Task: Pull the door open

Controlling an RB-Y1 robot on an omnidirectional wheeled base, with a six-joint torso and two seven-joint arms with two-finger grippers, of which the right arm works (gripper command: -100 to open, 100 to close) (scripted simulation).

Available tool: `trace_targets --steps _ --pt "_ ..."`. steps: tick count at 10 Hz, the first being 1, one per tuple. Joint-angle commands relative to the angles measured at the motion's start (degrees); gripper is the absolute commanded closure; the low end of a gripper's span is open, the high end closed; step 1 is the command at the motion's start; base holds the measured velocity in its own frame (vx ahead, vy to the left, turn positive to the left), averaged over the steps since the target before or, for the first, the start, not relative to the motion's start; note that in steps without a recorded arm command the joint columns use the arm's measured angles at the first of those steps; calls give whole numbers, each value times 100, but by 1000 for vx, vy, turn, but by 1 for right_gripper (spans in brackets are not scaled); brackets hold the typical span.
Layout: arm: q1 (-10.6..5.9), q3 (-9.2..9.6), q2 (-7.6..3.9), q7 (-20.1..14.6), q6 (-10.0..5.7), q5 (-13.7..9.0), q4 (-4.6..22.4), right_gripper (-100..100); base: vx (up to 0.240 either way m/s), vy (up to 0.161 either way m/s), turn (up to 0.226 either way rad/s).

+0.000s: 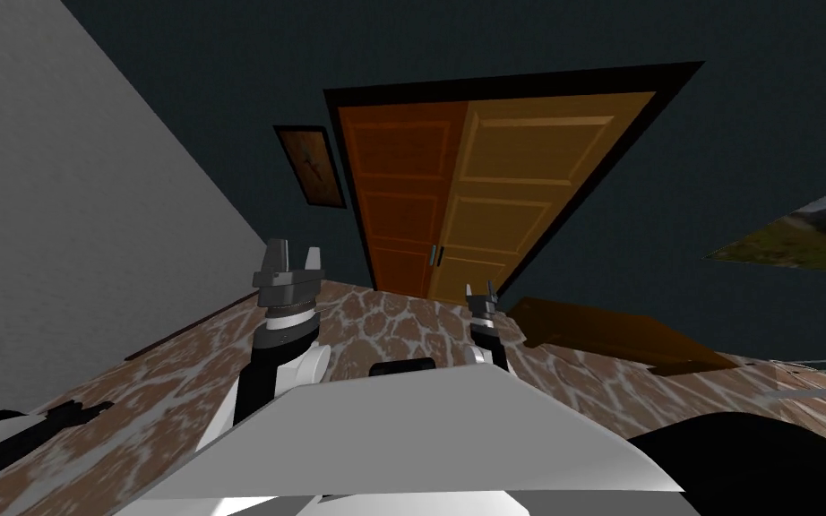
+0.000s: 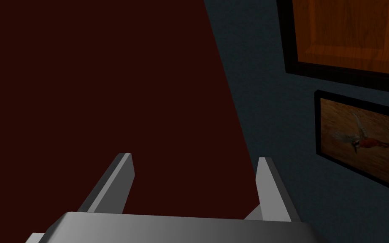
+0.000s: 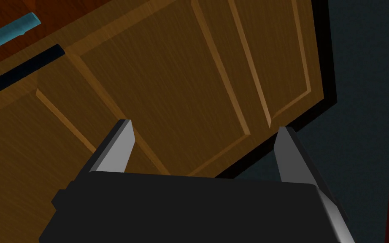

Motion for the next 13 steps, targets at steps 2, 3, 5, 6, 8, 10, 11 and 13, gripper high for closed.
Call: trace_targets --steps 2,3,5,6,8,10,11,13 --pt "-25 -10 -26 -348 -79 -240 282 -100 101 -41 149" --pt "-32 -13 -37 -478 -116 -330 396 -100 91 -28 153" --pt "-47 -18 -51 -744 -192 -516 628 -100 87 -40 147" --pt "-54 -21 -58 -877 -229 -609 745 -100 107 -34 153" --pt "-69 -27 -71 -1143 -305 -794 977 -100 96 -31 133" --pt "-85 -33 -77 -1409 -381 -980 1209 -100 78 -44 150" --pt "-93 -36 -81 -1542 -418 -1072 1325 -100 83 -53 169" --pt "-109 -42 -85 -1805 -493 -1256 1555 -100 88 -50 144"
